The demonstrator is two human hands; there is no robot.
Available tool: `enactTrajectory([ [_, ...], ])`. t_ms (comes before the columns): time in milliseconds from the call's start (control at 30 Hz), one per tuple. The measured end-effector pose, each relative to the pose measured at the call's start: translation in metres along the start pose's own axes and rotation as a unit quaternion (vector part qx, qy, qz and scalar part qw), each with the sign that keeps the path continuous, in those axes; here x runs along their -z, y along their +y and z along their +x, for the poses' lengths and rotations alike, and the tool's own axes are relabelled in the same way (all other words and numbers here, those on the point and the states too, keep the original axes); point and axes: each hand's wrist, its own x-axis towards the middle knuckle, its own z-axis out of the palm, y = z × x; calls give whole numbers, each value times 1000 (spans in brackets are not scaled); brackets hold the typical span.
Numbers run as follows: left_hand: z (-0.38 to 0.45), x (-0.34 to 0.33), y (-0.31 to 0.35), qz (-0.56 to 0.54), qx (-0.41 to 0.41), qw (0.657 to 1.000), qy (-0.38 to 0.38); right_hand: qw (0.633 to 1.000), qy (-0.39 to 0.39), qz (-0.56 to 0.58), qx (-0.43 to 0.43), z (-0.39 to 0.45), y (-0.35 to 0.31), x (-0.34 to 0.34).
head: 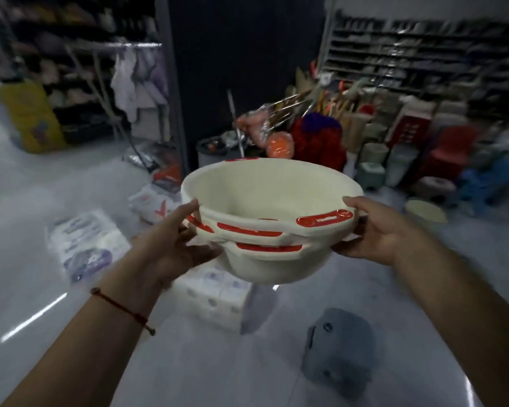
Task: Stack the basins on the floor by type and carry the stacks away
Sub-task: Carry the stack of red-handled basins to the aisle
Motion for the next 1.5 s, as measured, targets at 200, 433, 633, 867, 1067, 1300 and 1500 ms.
enactTrajectory([
  [200,-20,-144,-30,128,10,981,-146,983,116,122,75,-84,-13,133],
  [433,-56,-298,-135,208,56,953,-213,936,231,227,135,-171,8,284],
  [633,-93,-414,-246,273,59,925,-259,909,297,231,179,-250,22,408],
  [867,-126,-514,-343,313,62,897,-306,886,361,248,154,-306,28,524],
  [1067,-124,-586,-404,339,80,881,-320,858,405,290,123,-298,29,599],
  [1300,-69,-666,-482,362,167,865,-306,861,416,284,76,-235,-16,708],
  [1500,-9,-760,-569,388,212,851,-285,861,416,292,-7,-172,-47,821],
])
